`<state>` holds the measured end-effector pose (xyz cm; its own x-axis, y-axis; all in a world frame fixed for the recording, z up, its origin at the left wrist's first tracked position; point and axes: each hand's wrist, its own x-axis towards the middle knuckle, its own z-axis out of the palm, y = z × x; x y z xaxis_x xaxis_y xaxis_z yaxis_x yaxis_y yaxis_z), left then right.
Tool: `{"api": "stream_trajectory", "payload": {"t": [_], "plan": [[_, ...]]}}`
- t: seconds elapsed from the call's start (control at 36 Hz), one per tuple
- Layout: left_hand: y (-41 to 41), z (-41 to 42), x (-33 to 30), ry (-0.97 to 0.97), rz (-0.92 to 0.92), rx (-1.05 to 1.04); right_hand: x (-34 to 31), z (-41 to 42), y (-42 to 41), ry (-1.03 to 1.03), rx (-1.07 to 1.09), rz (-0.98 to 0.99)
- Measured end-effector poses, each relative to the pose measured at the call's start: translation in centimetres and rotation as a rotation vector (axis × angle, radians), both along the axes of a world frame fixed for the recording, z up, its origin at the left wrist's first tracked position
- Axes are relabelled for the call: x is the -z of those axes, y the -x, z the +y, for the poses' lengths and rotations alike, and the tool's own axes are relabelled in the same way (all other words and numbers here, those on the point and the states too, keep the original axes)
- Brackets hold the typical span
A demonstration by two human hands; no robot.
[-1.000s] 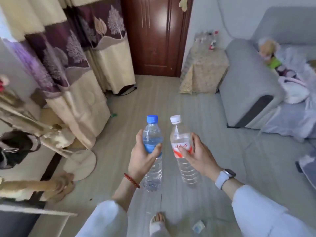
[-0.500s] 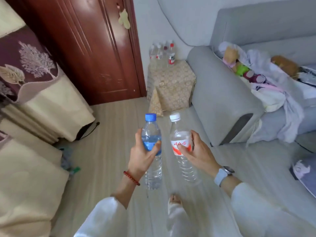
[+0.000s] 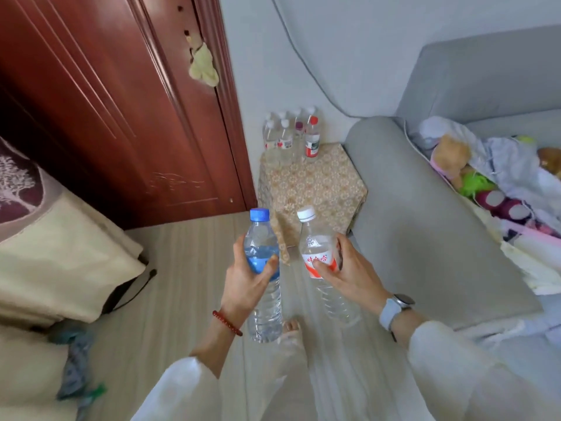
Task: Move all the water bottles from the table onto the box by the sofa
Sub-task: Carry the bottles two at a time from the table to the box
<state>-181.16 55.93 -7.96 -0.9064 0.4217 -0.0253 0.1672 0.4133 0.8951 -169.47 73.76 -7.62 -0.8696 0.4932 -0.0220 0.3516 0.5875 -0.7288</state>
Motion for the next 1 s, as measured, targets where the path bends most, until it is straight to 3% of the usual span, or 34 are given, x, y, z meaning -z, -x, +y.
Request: {"api": "stream_trajectory", "payload": {"t": [0.19,0.42,0.72,1.0], "plan": [[14.4,9.6,-0.1,0.001,-0.024,-0.004,-0.7,8.9,13.3,0.049,0.022,-0.003],[25.5,19.2,2.0,0.004,-0.090,0.008,1.2,18.3,24.5,0.210,0.056,-0.026],[37.3,30.4,12.0,0.069,-0.217,-0.108,11.4,30.9,38.8,0.307,0.011,-0.198],[44.1,34.3,19.8,0.174,-0.208,-0.056,18.9,34.5,46.6,0.287,-0.186,-0.246]]}}
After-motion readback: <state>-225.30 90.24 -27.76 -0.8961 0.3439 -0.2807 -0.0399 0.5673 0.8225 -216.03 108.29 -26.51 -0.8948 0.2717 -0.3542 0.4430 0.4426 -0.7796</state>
